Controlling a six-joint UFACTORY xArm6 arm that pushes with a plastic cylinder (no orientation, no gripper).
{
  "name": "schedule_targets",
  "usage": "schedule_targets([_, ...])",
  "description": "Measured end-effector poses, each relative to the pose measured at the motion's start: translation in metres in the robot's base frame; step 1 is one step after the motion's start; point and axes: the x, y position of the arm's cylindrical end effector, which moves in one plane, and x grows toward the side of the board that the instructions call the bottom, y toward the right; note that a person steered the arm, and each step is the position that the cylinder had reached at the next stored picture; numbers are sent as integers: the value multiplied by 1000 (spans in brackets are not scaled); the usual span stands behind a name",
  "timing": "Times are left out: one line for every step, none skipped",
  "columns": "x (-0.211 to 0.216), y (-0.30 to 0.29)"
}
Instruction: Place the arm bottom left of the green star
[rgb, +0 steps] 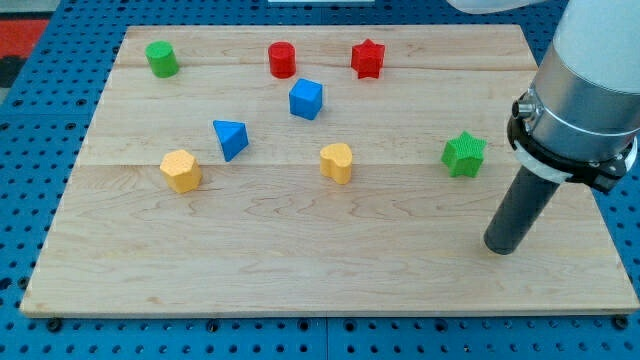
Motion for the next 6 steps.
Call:
schedule_targets([0, -1])
schedule_targets([-5, -9])
schedule_targets([-56, -34])
schedule_targets([-78, -57])
schedule_targets([-95, -77])
schedule_targets([-116, -96])
